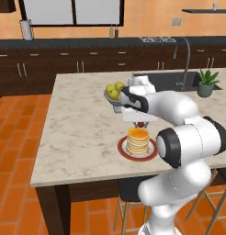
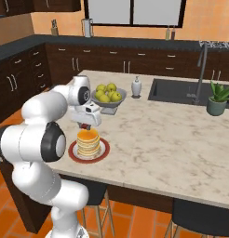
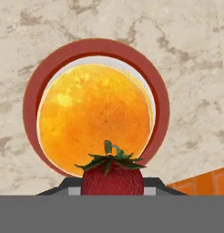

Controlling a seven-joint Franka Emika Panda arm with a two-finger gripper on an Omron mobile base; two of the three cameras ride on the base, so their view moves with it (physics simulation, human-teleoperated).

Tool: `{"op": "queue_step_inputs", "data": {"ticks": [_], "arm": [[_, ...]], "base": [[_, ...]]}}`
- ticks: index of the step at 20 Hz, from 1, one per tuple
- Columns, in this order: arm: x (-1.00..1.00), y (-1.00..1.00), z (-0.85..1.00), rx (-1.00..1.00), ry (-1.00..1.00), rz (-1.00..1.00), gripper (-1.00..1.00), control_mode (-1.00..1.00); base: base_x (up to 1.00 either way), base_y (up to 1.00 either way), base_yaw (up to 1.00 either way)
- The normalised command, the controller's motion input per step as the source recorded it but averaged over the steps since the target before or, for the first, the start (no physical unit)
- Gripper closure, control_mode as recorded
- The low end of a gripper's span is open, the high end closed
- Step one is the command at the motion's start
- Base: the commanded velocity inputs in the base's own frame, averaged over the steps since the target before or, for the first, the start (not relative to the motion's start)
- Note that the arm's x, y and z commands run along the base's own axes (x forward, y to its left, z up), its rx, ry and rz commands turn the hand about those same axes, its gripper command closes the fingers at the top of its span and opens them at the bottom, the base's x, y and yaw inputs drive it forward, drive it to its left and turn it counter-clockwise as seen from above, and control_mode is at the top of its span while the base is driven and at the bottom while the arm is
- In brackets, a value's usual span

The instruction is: Take the strawberry from the fridge and place it on top of the pancake, located on the dining counter.

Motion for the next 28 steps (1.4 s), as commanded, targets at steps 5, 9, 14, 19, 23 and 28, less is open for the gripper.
{"op": "queue_step_inputs", "data": {"ticks": [5, 9, 14, 19, 23, 28], "arm": [[0.11, -0.01, -0.31, 0.0, 0.01, 0.0, 1.0, -1.0], [-0.1, 0.0, -0.06, 0.0, -0.11, 0.0, 1.0, -1.0], [-0.02, 0.0, -0.09, 0.0, -0.12, 0.0, 1.0, -1.0], [0.0, 0.0, -0.2, 0.0, -0.03, 0.0, 1.0, -1.0], [0.0, 0.0, -0.27, 0.0, 0.0, 0.0, 1.0, -1.0], [0.0, 0.0, -0.25, 0.0, -0.01, 0.0, 1.0, -1.0]], "base": [[0.0, 0.0, 0.0], [0.0, 0.0, 0.0], [0.0, 0.0, 0.0], [0.0, 0.0, 0.0], [0.0, 0.0, 0.0], [0.0, 0.0, 0.0]]}}
